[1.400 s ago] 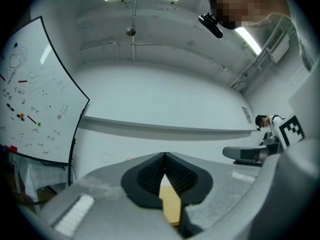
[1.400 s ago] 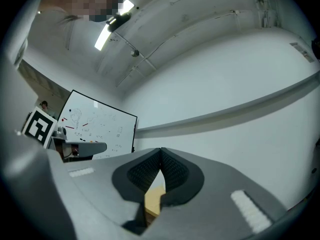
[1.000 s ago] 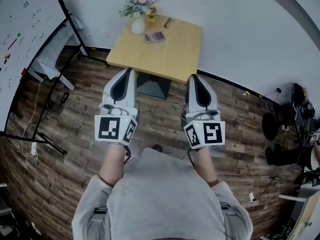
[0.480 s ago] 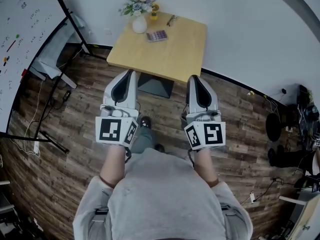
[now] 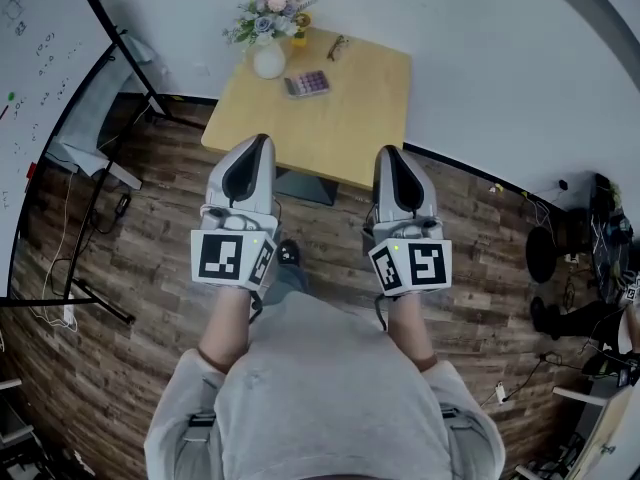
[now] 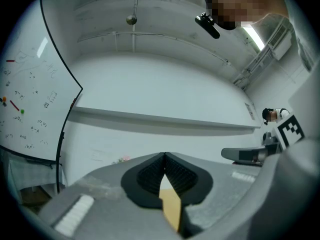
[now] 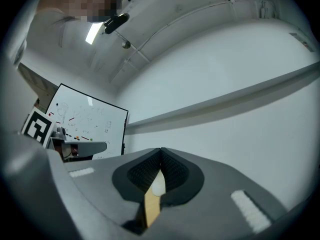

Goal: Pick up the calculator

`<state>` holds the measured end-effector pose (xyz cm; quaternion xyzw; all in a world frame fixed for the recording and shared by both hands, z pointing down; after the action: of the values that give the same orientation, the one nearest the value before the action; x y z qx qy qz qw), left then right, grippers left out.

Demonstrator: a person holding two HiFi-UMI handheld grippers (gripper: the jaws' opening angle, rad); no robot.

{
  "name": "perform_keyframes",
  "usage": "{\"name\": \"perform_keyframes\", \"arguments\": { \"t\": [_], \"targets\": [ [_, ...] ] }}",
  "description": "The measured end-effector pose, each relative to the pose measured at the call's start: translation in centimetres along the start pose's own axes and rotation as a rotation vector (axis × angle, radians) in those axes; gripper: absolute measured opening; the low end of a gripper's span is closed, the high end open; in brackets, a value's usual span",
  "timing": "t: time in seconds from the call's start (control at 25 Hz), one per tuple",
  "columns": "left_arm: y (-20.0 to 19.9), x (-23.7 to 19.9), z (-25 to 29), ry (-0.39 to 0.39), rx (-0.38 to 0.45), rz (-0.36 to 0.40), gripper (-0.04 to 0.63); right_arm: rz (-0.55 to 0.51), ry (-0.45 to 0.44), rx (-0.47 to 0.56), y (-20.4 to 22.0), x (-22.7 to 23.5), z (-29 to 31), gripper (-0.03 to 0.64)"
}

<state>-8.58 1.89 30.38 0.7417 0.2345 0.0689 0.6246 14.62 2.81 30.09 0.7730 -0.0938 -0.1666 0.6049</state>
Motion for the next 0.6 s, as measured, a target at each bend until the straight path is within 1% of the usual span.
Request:
{"name": "perform_keyframes", "arguments": {
  "t": [0.28, 0.6],
  "targets": [
    [0.0, -4.8, 5.8, 0.002, 0.004, 0.006, 0.005, -0.009, 0.008, 0.005, 1.2, 1.1, 7.4, 0.003],
    [0.2, -9.2, 11.1, 0.017, -0.010, 0.003, 0.006, -0.008, 0.020, -0.003, 2.6, 1.7, 13.8, 0.003]
  ]
}}
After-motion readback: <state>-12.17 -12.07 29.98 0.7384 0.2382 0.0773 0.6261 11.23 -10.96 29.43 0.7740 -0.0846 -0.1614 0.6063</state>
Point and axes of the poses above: the fingertips, and each gripper's own axes: z forward along the fingers, x to its right, y out of its underside, the point moved 8 cm from there along -z, backward along the fingers, and after that the axes turned 10 degrees about -z, right-handed, at the moved point
